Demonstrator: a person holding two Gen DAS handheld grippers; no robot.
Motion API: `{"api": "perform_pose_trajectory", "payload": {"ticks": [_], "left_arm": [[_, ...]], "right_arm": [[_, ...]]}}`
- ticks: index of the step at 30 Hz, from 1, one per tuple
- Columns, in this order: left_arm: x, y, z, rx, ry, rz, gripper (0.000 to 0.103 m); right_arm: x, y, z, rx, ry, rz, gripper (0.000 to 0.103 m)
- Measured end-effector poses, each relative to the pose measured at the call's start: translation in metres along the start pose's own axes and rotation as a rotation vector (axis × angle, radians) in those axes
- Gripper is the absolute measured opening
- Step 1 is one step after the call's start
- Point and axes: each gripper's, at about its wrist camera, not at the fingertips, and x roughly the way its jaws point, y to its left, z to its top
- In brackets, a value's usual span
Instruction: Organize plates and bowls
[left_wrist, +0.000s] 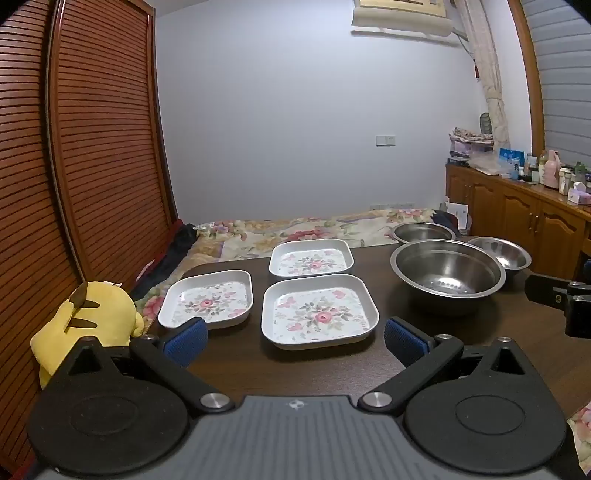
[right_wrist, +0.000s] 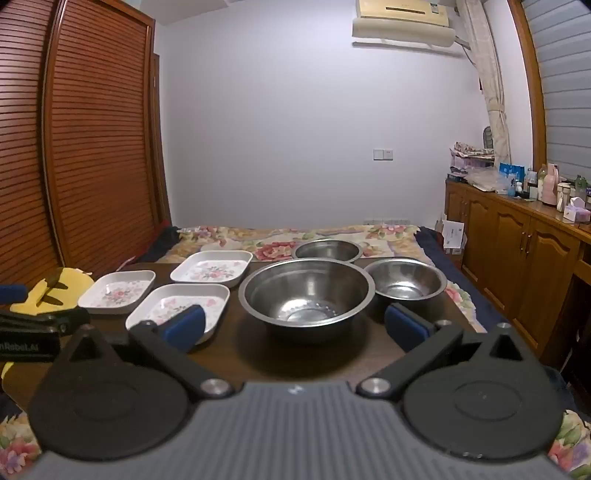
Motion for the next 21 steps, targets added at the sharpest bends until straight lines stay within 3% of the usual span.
{"api": "perform_pose_trajectory", "payload": {"ticks": [21], "left_arm": [[-0.0019,0.0002,0.001,0.008,-0.007,0.002,0.103]], "right_arm": [[-0.0018,-0.0026,-0.0035,0.004,-0.003,-0.004,0.103]]}}
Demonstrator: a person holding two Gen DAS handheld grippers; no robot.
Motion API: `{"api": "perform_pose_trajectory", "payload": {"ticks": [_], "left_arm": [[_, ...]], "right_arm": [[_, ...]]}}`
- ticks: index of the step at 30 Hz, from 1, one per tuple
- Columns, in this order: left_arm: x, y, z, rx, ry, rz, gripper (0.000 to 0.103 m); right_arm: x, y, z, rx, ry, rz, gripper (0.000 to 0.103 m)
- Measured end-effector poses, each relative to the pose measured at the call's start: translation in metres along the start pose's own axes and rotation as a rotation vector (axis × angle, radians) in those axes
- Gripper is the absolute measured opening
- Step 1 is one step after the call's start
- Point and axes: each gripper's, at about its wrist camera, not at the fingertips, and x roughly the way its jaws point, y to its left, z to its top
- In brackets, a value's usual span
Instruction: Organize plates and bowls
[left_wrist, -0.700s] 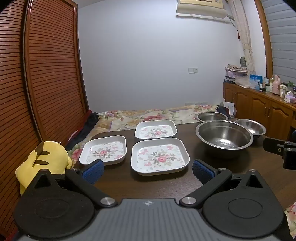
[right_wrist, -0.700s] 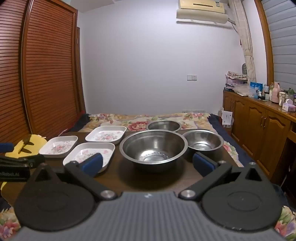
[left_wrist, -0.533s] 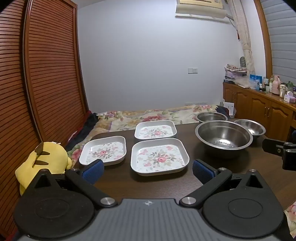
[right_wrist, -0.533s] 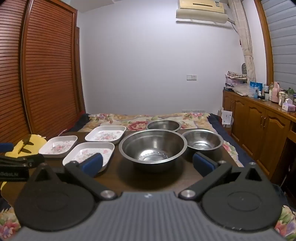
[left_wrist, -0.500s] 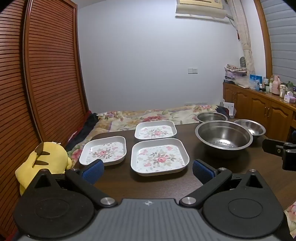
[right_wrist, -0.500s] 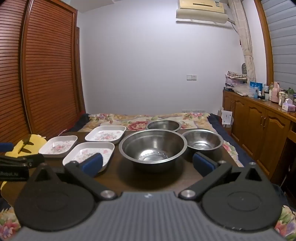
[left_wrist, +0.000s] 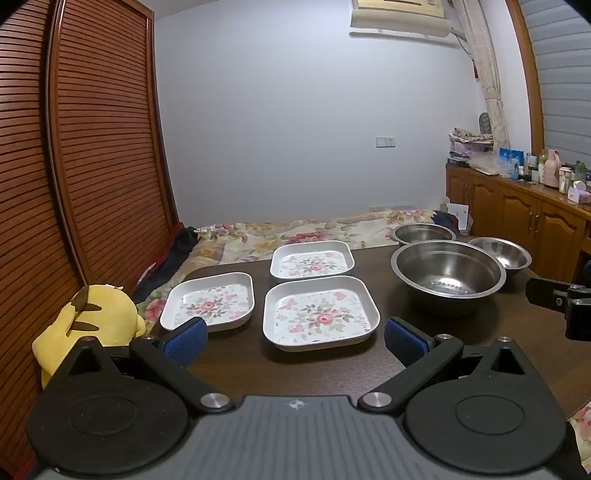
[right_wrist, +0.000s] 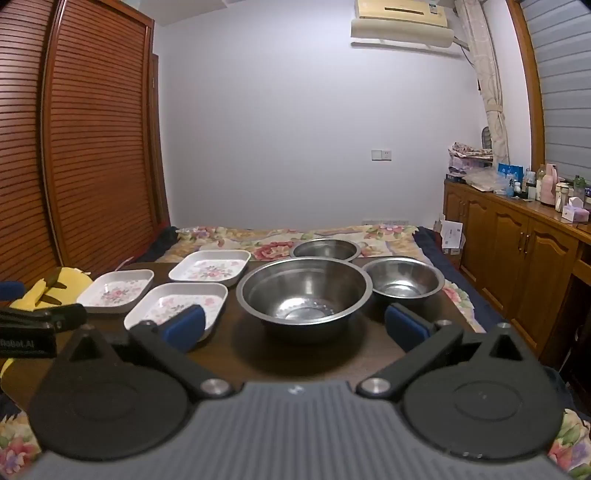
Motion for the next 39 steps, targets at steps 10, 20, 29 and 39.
{"api": "perform_pose_trajectory", "payload": {"ticks": [10,20,29,39], "left_arm": [[-0.0003,-0.0001,-0.0001,0.0,0.0,-0.001,0.103],[-0.0011,-0.0006,0.0002,0.003,-0.004,0.001,0.103],[-0.0014,-0.0015,0.0001,0.005,-0.005,0.002,0.103],[-0.0016,-0.0014,0.0,0.004,-0.005,-0.002,0.103]], "right_arm": [[0.004,0.001,0.0011,0.001,0.001,-0.002,0.103],[0.0035,-0.0018,0.0,0.008,-0.001,-0.008,0.103],[0.0021,-0.0031,-0.0003,0.011,0.002,-0.003,0.103],[0.0054,-0.003,0.0001,0.017,0.007,0.0,0.103]]}}
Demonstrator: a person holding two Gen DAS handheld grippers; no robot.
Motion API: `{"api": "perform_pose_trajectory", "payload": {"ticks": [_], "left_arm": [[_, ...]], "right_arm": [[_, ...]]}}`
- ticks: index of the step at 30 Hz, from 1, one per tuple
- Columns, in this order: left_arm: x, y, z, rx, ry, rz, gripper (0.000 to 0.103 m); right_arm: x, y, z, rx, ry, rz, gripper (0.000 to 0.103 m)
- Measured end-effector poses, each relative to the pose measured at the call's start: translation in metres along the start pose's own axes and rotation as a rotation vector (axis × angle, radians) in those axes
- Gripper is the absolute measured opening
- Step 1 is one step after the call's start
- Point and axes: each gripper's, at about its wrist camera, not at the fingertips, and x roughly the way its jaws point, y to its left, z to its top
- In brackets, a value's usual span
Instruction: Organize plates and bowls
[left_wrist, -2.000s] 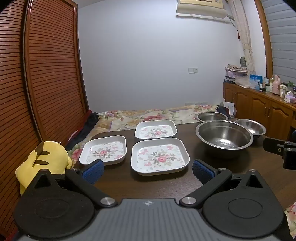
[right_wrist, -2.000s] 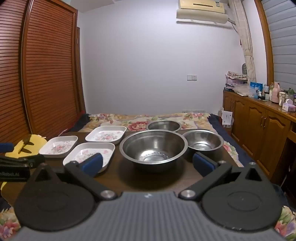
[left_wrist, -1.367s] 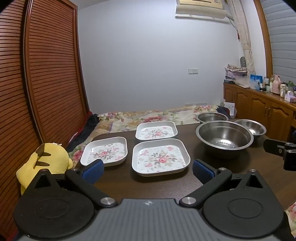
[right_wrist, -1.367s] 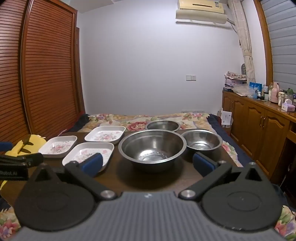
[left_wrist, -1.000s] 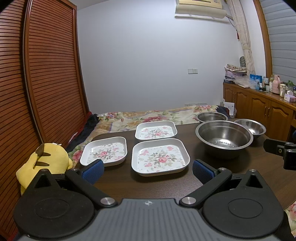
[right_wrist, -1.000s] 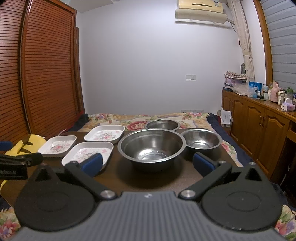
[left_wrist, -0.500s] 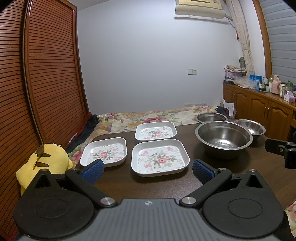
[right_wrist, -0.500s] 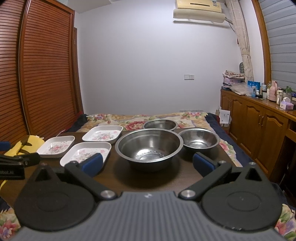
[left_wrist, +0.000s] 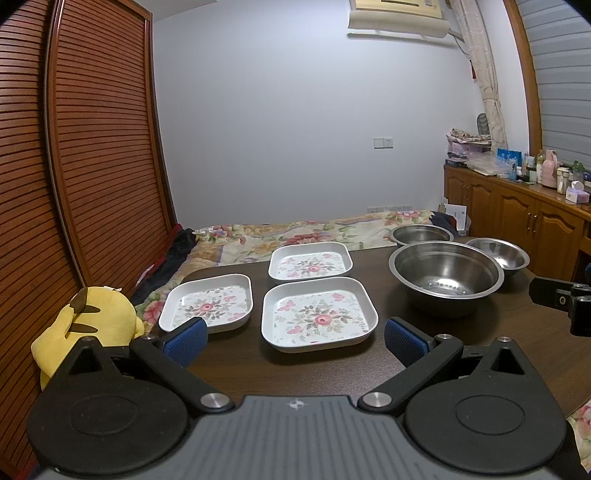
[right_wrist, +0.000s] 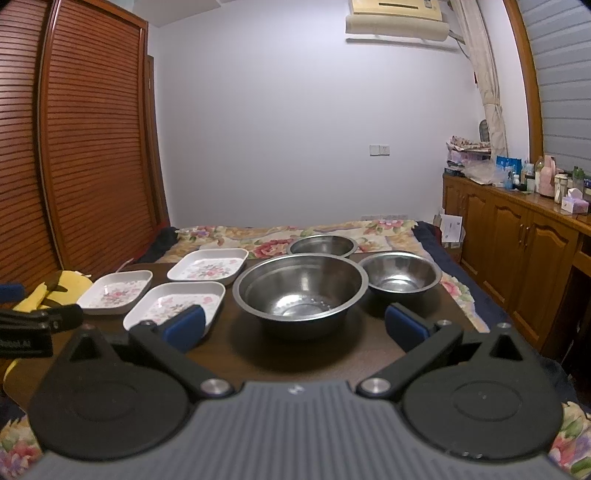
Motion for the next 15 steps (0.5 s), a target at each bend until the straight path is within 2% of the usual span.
{"api": "perform_pose_trajectory", "payload": {"ticks": [15], "left_arm": [[0.001,-0.0005,-0.0001,-0.001,0.007,0.0,0.103]], "right_arm": [[-0.0001,-0.0013,-0.0008,0.004,0.001,-0.003,0.103]]}}
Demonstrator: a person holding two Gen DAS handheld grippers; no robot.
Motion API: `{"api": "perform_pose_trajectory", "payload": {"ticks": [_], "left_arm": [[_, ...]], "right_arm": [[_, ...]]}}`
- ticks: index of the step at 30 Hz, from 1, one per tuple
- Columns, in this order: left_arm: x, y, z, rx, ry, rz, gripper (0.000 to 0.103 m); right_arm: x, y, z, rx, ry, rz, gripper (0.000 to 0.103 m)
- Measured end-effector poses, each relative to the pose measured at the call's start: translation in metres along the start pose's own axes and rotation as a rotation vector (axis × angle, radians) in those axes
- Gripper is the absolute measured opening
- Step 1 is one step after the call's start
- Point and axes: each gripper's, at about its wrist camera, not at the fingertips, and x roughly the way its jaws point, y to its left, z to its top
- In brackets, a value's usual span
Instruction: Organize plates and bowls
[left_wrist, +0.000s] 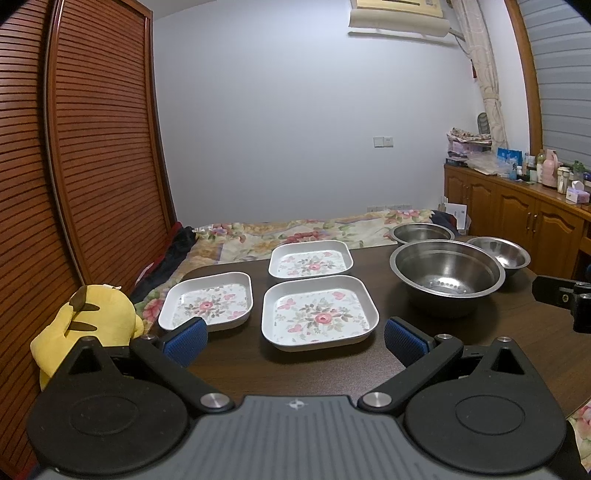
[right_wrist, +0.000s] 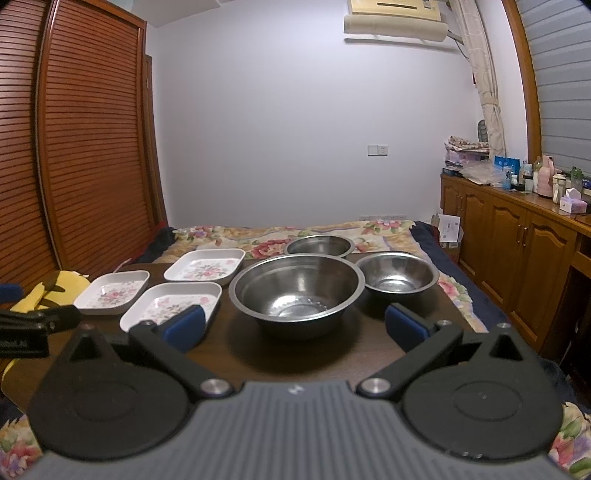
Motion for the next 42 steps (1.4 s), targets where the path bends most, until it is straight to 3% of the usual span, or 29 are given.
{"api": "perform_pose_trajectory", "payload": {"ticks": [17,29,42], "left_arm": [[0.017,0.009,-0.009,-0.026,0.06,-0.014,0.103],[0.028,0.012,-0.016,0.004,0.112,-0.038,0.103],[0.062,0.062,-0.014,-0.041,0.107,-0.047,0.103]], "right_arm": [[0.008,0.002,-0.005,0.0,0.018,0.033,0.103],[0.028,0.021,0.002,-0.043,0.036,0.107,0.103],[0.063,0.065,0.02,-0.107,0.046,0.243,0.1]]}}
